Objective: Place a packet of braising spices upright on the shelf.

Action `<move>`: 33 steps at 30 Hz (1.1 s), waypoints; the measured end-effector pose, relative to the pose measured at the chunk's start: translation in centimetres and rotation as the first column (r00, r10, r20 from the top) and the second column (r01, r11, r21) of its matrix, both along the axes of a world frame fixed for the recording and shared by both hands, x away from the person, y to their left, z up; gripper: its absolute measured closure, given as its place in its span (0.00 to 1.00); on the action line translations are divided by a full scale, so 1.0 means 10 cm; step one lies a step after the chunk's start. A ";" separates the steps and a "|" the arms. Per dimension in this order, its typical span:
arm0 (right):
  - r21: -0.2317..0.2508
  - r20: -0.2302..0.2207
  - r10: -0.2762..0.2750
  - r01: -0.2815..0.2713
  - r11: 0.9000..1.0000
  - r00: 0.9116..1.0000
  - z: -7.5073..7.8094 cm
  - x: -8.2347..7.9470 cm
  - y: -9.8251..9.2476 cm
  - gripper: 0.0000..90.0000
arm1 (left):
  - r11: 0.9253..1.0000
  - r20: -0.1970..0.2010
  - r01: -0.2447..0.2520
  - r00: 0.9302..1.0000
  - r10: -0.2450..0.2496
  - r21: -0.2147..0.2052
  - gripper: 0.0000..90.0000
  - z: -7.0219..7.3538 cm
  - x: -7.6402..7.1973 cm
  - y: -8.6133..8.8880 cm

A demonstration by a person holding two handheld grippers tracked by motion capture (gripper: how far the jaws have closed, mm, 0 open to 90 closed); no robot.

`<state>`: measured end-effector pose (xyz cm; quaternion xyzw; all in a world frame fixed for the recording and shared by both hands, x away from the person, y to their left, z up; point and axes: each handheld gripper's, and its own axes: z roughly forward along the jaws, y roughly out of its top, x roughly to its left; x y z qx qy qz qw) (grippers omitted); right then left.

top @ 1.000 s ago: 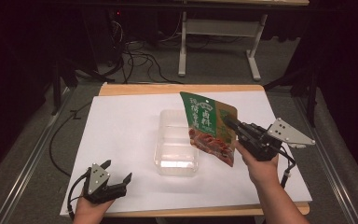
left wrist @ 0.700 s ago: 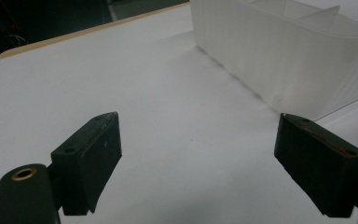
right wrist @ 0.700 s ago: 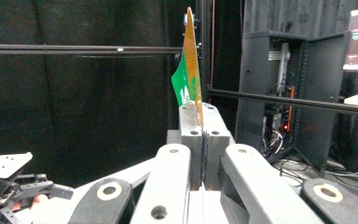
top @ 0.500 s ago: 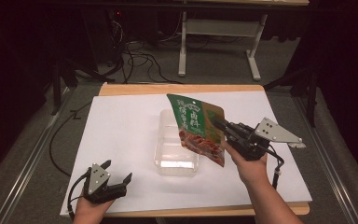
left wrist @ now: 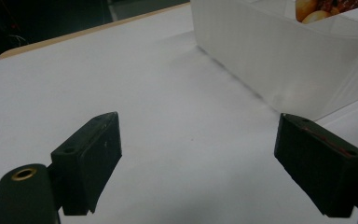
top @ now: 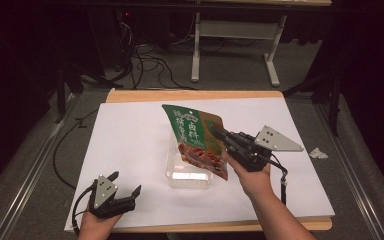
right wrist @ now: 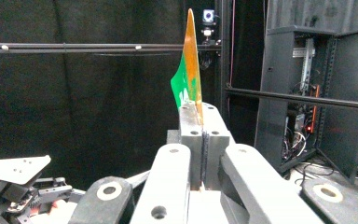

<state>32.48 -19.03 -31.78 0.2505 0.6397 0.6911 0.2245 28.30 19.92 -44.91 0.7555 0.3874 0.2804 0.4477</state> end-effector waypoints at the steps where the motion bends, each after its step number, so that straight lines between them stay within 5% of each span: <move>1: -0.002 -0.001 0.001 -0.001 1.000 1.000 0.00 0.00 0.02 1.00 | 1.000 0.000 0.000 1.000 0.000 0.000 0.17 0.00 0.00 0.00; 19: 0.002 -0.052 -0.020 0.020 1.000 0.998 -0.24 0.16 0.31 1.00 | 1.000 0.002 0.000 1.000 0.000 -0.003 0.17 0.00 0.00 0.00; 33: -0.006 -0.065 -0.048 0.048 0.999 0.997 -0.44 0.20 0.34 1.00 | 1.000 -0.003 0.000 1.000 0.000 0.006 0.17 -0.01 -0.01 0.00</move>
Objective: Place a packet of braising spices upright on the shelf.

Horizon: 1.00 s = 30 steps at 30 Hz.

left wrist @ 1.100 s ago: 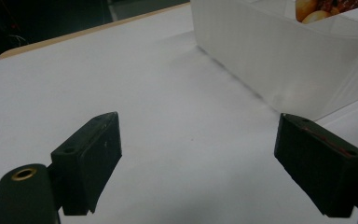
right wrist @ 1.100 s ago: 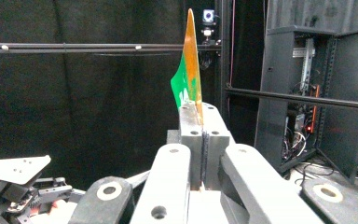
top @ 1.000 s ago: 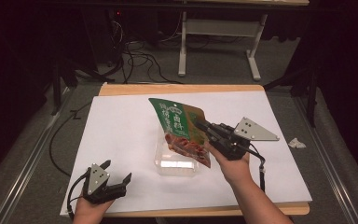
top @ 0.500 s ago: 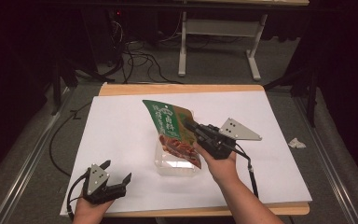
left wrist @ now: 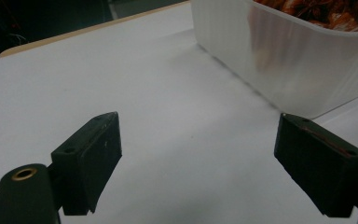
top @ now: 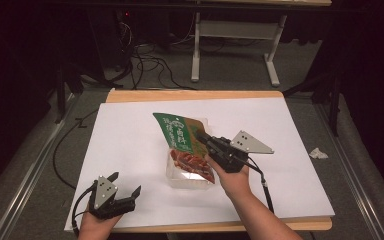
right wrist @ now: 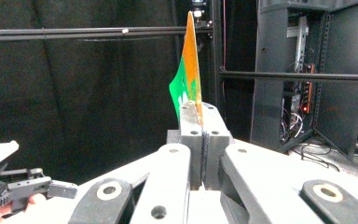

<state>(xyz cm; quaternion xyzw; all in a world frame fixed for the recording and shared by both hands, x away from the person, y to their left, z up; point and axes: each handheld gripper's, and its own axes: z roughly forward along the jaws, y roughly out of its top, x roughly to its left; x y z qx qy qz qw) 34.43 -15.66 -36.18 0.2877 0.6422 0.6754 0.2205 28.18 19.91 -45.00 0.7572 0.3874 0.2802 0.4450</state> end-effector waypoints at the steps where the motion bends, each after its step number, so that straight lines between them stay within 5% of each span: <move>1: -0.001 -0.001 0.001 -0.001 1.000 1.000 -0.01 0.00 0.00 1.00 | 1.000 0.000 0.001 1.000 -0.001 0.000 0.17 0.00 0.00 0.00; 30: -0.048 -0.024 0.012 -0.013 0.999 1.000 -0.15 -0.09 -0.18 1.00 | 1.000 -0.009 0.015 1.000 -0.015 0.011 0.17 -0.01 0.00 -0.02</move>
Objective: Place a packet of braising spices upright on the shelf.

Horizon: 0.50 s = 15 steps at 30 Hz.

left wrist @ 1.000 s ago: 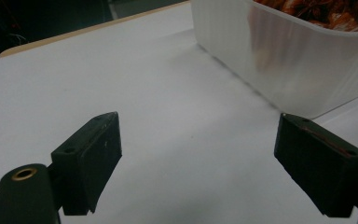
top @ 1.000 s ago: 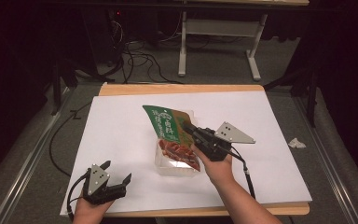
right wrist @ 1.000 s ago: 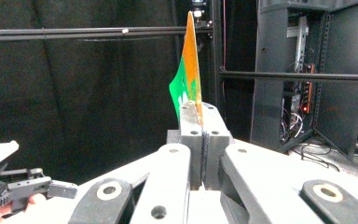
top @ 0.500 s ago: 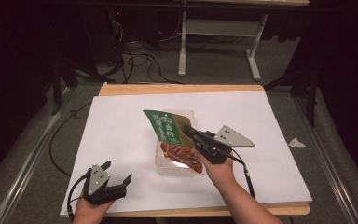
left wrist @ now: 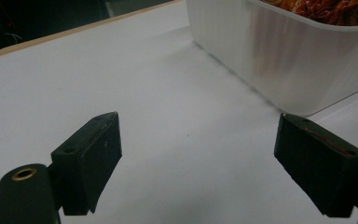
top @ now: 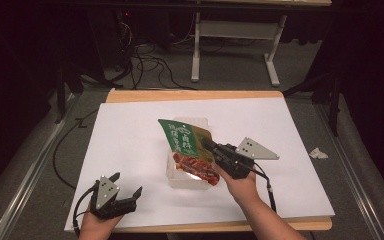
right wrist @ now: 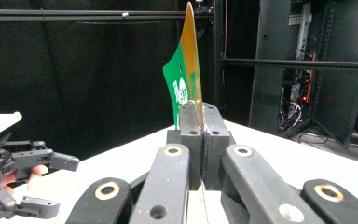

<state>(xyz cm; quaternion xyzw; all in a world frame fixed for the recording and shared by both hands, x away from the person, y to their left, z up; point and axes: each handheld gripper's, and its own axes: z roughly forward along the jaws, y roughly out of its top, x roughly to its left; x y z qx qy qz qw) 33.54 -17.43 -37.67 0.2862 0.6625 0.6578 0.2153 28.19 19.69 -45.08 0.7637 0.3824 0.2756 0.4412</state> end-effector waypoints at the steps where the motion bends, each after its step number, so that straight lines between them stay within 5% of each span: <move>1: 0.001 -0.002 0.003 -0.003 1.000 1.000 0.00 -0.01 0.00 1.00 | 1.000 0.000 0.000 1.000 0.000 0.000 0.17 0.00 0.00 0.00; 15: -0.016 -0.048 0.021 -0.021 1.000 0.999 -0.03 -0.04 -0.04 0.96 | 1.000 0.000 -0.001 1.000 0.001 0.003 0.17 -0.01 0.00 -0.01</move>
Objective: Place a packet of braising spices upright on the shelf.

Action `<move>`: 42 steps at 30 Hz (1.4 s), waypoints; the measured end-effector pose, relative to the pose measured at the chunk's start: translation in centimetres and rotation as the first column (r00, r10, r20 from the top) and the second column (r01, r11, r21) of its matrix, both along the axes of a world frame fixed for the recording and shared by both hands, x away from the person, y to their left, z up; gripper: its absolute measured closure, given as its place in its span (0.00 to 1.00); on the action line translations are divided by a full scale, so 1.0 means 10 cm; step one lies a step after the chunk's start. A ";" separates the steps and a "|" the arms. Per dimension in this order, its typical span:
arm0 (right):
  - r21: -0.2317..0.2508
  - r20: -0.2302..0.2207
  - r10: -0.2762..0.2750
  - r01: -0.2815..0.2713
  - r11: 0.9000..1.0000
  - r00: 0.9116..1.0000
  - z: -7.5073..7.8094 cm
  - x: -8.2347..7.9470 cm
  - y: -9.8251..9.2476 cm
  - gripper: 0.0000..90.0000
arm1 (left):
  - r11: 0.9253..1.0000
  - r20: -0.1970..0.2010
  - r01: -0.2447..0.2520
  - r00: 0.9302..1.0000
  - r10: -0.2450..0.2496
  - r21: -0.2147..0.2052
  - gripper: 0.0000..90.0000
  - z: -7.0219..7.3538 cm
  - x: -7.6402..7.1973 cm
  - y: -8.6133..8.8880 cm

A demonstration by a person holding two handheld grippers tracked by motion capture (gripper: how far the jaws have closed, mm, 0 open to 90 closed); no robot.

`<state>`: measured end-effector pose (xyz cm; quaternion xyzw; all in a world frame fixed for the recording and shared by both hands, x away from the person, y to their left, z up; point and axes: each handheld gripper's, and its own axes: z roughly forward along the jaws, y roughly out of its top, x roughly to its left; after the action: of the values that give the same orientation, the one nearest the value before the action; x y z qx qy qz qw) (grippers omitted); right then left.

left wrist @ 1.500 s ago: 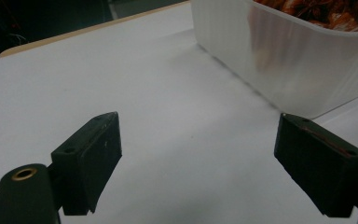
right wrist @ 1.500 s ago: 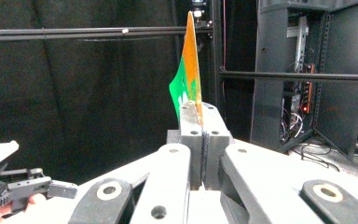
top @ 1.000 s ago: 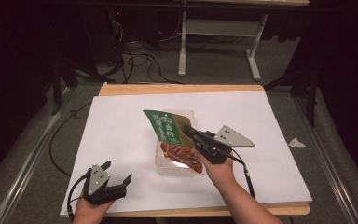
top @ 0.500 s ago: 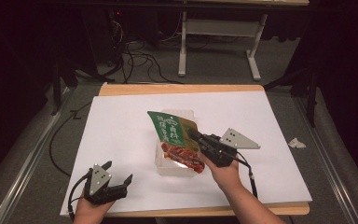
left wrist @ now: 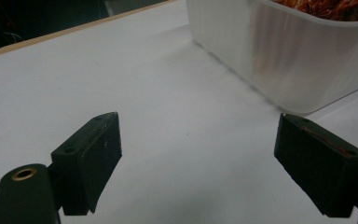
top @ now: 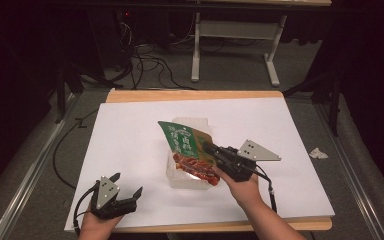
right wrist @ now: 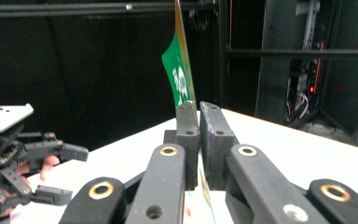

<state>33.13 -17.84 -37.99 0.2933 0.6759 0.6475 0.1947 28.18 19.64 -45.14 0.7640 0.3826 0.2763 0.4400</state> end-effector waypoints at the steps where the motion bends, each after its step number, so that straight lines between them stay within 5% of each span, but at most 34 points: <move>1: -0.013 -0.010 0.002 -0.002 1.000 1.000 -0.02 0.01 0.00 0.96 | 1.000 0.000 0.000 1.000 0.000 0.000 0.17 0.00 0.00 0.00; 9: -0.069 -0.043 0.027 -0.030 0.997 0.999 -0.06 0.01 -0.11 1.00 | 1.000 0.000 -0.002 1.000 0.002 0.004 0.17 0.00 0.00 0.00; 18: -0.071 -0.094 0.052 -0.058 0.996 0.994 -0.04 0.09 -0.10 0.98 | 1.000 0.001 -0.004 1.000 0.004 0.006 0.17 0.00 0.00 -0.01; 25: -0.109 -0.186 0.090 -0.111 0.988 0.979 -0.07 0.23 0.04 0.88 | 1.000 -0.001 -0.007 1.000 0.007 0.002 0.17 -0.01 0.00 0.01; 29: -0.134 -0.214 0.096 -0.127 0.983 0.972 -0.08 0.32 0.05 0.93 | 1.000 0.000 -0.008 1.000 0.008 0.003 0.17 0.00 0.00 0.01; 35: -0.135 -0.190 0.054 -0.080 0.988 0.980 -0.12 0.31 0.05 1.00 | 1.000 -0.003 -0.007 1.000 0.007 0.005 0.17 -0.01 0.00 0.01; 42: -0.025 -0.104 -0.012 0.010 1.000 0.994 -0.17 0.16 0.03 1.00 | 1.000 -0.001 -0.007 1.000 0.007 0.006 0.17 -0.01 0.00 0.00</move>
<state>34.77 -17.55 -39.69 0.3281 0.6914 0.6218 0.1663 28.17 19.68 -45.21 0.7641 0.3847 0.2784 0.4367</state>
